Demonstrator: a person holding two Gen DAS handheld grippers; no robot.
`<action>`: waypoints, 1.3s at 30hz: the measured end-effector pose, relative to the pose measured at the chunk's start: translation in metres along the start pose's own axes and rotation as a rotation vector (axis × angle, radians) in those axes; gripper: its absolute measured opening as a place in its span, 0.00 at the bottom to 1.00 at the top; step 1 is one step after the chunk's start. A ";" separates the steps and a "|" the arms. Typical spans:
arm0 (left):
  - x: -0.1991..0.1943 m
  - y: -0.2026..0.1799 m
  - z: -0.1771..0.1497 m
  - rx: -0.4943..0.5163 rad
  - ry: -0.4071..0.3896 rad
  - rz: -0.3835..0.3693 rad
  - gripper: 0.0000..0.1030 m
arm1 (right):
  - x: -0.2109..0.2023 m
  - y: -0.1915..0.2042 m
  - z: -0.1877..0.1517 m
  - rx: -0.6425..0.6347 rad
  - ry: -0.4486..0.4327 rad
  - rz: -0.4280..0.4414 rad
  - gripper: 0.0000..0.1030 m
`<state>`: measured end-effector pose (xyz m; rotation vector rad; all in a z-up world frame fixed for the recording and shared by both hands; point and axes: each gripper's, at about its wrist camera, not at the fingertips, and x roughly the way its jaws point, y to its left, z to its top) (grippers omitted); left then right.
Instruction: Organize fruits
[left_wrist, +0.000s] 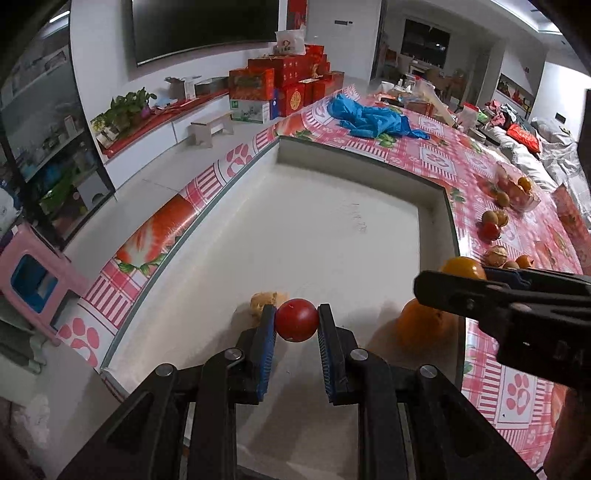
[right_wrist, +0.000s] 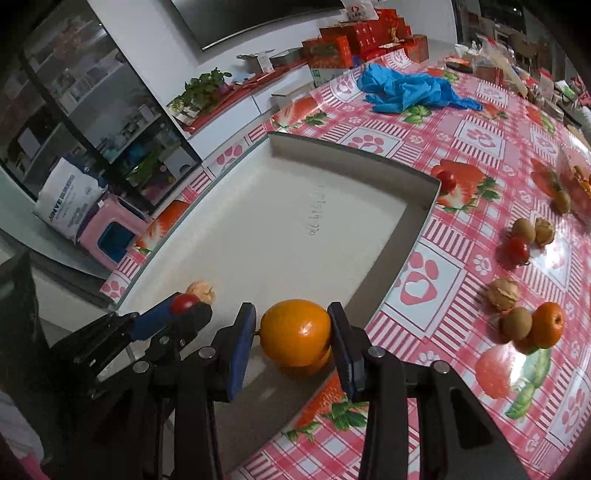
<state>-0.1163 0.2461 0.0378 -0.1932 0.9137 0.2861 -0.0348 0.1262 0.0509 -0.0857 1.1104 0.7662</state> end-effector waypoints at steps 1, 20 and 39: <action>0.000 -0.001 0.000 0.004 0.000 0.000 0.22 | 0.001 0.000 0.001 0.002 0.002 0.001 0.42; -0.010 -0.002 0.002 -0.027 -0.010 0.033 0.90 | -0.034 -0.021 0.004 0.072 -0.101 0.030 1.00; -0.030 -0.084 0.007 0.117 -0.003 -0.050 0.90 | -0.097 -0.164 -0.052 0.373 -0.170 -0.166 1.00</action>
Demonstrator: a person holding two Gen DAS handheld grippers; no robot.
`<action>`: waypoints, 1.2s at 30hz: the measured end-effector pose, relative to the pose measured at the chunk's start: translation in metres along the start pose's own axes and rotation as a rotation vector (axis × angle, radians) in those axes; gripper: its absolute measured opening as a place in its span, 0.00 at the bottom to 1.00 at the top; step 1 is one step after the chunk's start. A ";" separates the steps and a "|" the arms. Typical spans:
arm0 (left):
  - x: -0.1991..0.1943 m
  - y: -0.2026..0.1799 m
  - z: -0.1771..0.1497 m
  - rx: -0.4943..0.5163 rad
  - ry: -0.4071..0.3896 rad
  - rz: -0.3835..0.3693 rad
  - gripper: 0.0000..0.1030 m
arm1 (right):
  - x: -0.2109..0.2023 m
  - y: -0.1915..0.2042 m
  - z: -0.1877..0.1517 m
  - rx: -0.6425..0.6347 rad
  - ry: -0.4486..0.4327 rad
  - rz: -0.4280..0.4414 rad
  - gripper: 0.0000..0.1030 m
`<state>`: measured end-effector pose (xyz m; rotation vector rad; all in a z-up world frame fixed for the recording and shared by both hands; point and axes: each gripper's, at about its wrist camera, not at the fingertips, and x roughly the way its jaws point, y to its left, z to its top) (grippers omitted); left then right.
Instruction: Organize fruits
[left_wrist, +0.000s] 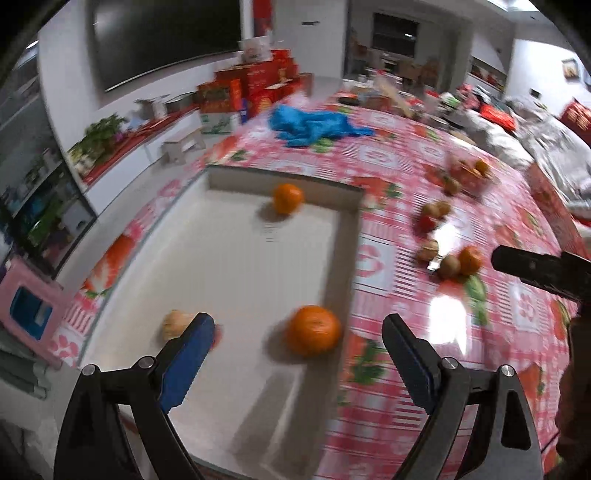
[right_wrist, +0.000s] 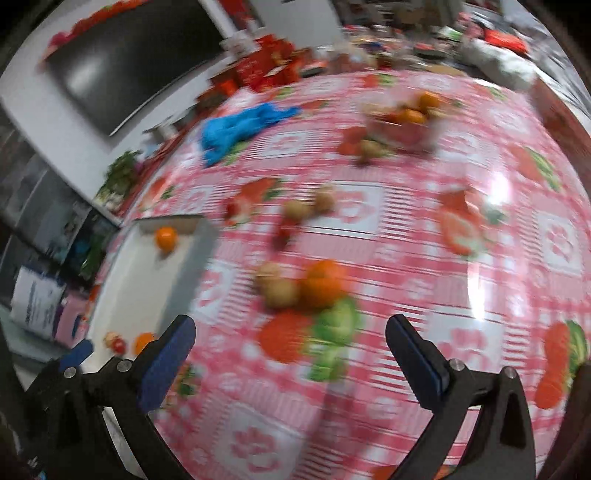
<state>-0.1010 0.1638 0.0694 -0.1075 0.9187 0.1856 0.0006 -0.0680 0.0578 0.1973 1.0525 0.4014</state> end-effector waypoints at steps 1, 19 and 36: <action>0.000 -0.008 -0.001 0.019 0.002 -0.015 0.90 | -0.002 -0.014 -0.001 0.022 -0.004 -0.026 1.00; 0.018 -0.098 -0.020 0.199 0.085 -0.117 0.90 | 0.000 -0.092 -0.036 -0.060 -0.026 -0.366 1.00; 0.033 -0.098 0.050 0.101 0.056 -0.156 0.90 | 0.000 -0.087 -0.044 -0.089 -0.091 -0.381 1.00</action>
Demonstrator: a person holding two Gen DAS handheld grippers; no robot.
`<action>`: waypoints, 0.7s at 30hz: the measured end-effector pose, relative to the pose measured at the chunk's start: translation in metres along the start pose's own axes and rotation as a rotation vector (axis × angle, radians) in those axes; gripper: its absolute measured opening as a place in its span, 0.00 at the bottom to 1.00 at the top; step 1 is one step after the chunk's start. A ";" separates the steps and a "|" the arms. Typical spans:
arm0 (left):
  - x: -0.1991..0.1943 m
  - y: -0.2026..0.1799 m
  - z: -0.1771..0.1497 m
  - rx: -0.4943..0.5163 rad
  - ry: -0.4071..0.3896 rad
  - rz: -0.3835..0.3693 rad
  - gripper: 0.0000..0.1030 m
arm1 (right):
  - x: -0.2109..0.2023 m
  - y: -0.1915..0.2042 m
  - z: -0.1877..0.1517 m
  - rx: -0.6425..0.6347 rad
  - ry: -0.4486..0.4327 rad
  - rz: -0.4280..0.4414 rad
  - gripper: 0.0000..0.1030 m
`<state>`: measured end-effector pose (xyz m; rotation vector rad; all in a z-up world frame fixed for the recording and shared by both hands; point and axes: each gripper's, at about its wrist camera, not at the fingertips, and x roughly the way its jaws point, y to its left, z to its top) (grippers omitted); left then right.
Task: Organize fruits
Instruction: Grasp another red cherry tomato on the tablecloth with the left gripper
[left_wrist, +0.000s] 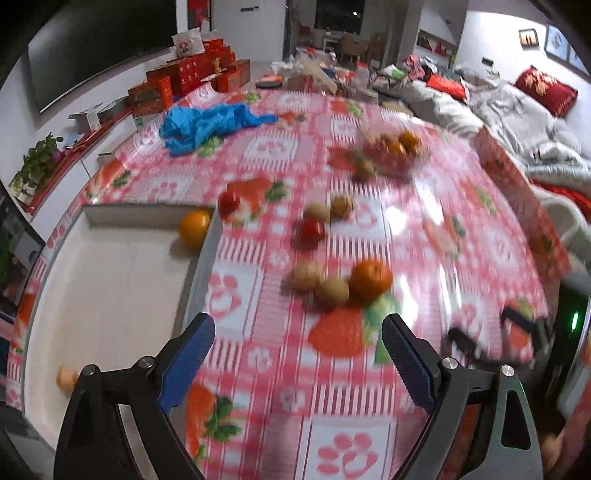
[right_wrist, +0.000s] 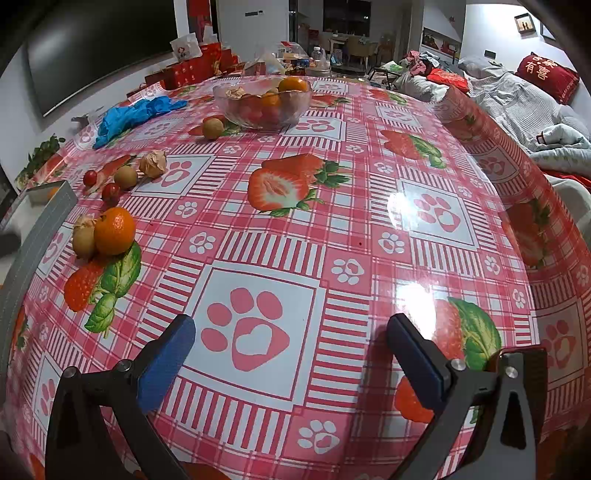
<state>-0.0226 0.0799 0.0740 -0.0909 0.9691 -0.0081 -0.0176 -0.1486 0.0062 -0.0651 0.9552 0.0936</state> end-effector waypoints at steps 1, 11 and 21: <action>-0.001 0.002 0.006 -0.008 -0.012 0.001 0.90 | 0.000 0.000 0.000 0.000 0.000 0.000 1.00; 0.039 0.013 0.090 0.122 -0.098 0.215 0.77 | 0.000 0.000 0.000 0.000 0.000 0.001 1.00; 0.125 0.041 0.097 0.098 0.121 0.214 0.49 | 0.000 0.000 0.000 0.000 0.000 0.001 1.00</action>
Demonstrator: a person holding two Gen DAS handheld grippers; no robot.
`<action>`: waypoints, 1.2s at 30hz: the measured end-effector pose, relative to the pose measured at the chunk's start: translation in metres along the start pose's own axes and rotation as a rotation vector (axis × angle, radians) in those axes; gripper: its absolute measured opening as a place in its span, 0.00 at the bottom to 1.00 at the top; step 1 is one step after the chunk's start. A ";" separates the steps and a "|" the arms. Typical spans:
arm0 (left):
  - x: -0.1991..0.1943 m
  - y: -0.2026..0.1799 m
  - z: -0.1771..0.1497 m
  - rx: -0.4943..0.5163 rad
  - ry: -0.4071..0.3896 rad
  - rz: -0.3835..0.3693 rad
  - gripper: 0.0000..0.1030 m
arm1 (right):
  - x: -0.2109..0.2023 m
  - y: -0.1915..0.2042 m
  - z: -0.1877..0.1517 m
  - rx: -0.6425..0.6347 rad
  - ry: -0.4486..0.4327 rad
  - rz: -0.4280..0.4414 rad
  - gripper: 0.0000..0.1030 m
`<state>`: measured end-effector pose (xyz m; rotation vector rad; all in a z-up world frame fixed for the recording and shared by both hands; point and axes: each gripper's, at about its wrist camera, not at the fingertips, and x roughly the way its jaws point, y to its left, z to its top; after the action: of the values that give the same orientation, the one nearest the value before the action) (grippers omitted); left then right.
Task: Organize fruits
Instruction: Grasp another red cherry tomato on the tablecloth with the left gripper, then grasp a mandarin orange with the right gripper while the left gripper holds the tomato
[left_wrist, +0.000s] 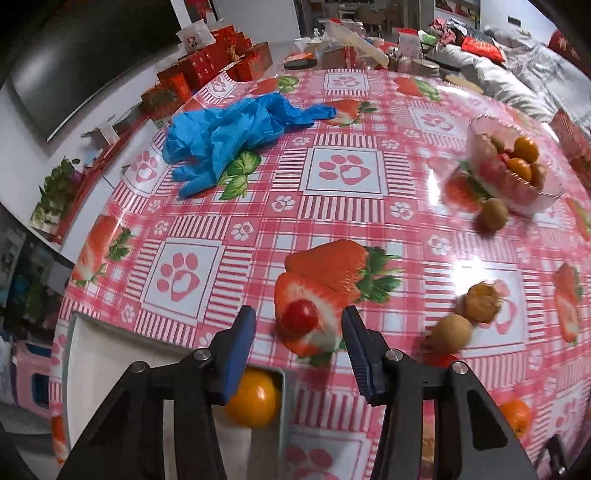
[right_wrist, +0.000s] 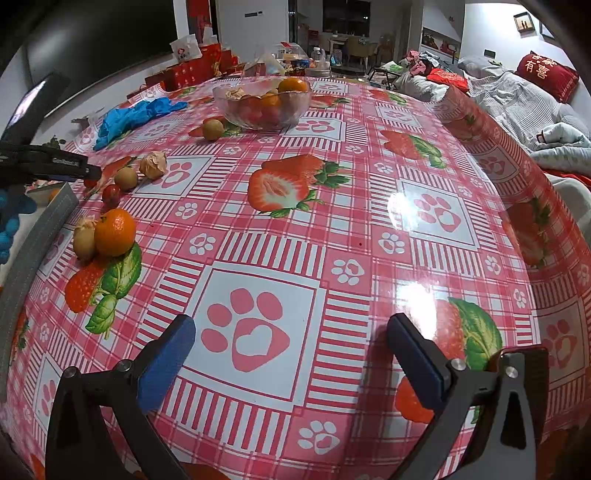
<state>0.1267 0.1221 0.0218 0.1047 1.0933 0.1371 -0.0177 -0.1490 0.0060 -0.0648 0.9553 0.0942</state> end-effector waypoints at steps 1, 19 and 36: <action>0.003 -0.001 0.001 -0.001 0.011 -0.017 0.49 | 0.000 0.000 0.000 0.000 0.000 0.000 1.00; -0.023 -0.031 -0.037 0.035 0.001 -0.102 0.22 | 0.000 0.000 0.000 0.000 -0.001 0.001 1.00; -0.088 -0.058 -0.161 0.058 -0.077 -0.090 0.22 | 0.000 0.000 0.000 0.001 -0.001 0.000 1.00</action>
<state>-0.0527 0.0532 0.0170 0.1115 1.0234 0.0199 -0.0178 -0.1489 0.0056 -0.0642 0.9548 0.0942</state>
